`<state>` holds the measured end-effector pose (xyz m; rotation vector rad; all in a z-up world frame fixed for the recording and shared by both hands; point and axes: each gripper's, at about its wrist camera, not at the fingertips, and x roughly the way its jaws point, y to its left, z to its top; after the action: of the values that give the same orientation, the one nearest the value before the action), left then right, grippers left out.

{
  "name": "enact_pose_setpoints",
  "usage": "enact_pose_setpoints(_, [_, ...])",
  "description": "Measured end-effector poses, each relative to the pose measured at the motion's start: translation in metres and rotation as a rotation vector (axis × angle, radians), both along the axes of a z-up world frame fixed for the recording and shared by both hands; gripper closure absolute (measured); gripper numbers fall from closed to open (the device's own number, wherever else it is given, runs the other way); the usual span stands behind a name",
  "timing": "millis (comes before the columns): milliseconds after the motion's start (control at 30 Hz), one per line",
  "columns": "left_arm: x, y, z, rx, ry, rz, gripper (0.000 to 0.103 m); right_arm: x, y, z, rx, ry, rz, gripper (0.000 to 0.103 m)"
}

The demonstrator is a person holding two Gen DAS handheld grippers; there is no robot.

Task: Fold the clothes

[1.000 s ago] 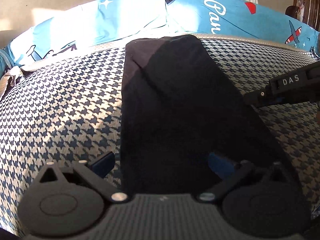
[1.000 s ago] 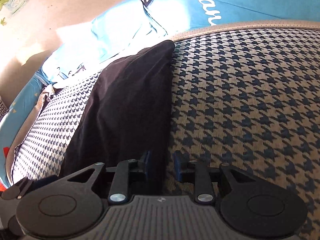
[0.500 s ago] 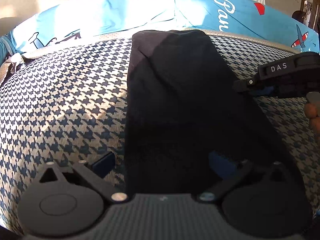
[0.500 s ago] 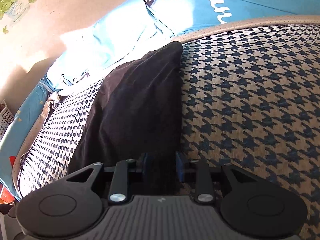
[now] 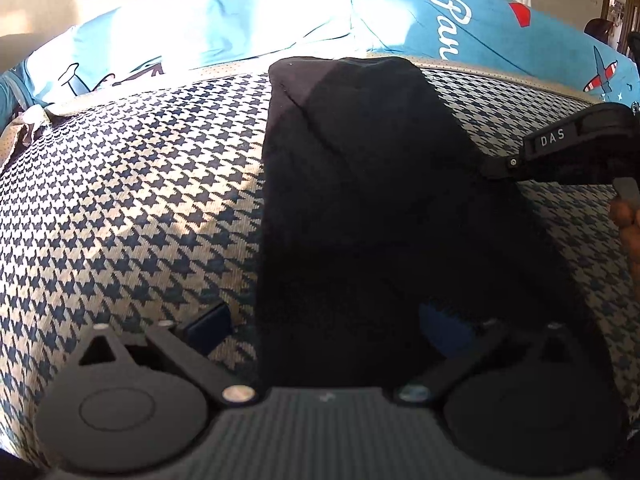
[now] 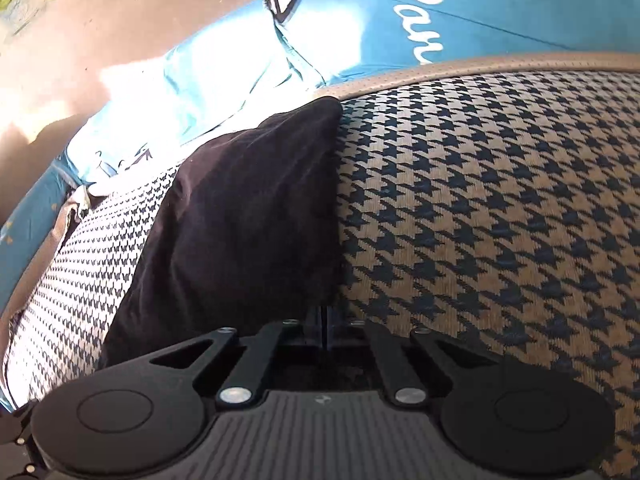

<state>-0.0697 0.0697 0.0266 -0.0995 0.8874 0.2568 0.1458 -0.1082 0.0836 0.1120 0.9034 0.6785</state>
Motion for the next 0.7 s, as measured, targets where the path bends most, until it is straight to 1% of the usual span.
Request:
enact_pose_setpoints(67, [-0.002,-0.001,0.001,0.003,0.004,0.004,0.0,-0.002,0.002,0.0,-0.016,-0.018,0.011,0.101])
enact_pose_setpoints(100, [-0.002,0.0,0.001,0.001,0.006,0.006,0.0,-0.002,0.002,0.0,-0.011,-0.012,0.006,0.101])
enact_pose_setpoints(200, [-0.002,0.0,0.003,-0.006,0.012,0.012,0.0,0.003,-0.006,0.001,0.039,0.05,-0.003,0.098])
enact_pose_setpoints(233, [-0.003,0.0,0.003,-0.005,0.012,0.011,0.0,0.001,-0.008,0.003,0.05,0.056,0.001,0.097])
enact_pose_setpoints(300, [-0.004,-0.001,0.004,-0.002,0.012,0.011,0.0,-0.005,-0.014,0.006,0.061,0.054,0.012,0.095])
enact_pose_setpoints(467, [-0.006,-0.004,0.003,0.005,0.005,0.017,0.0,-0.022,-0.025,0.001,0.084,0.13,0.044,0.092])
enact_pose_setpoints(567, [-0.007,-0.006,0.002,0.004,0.001,0.019,0.0,-0.035,-0.03,0.002,0.071,0.122,0.064,0.091])
enact_pose_setpoints(700, [-0.009,-0.01,0.003,0.003,-0.006,0.022,0.0,-0.048,-0.042,0.001,0.082,0.147,0.062,0.091])
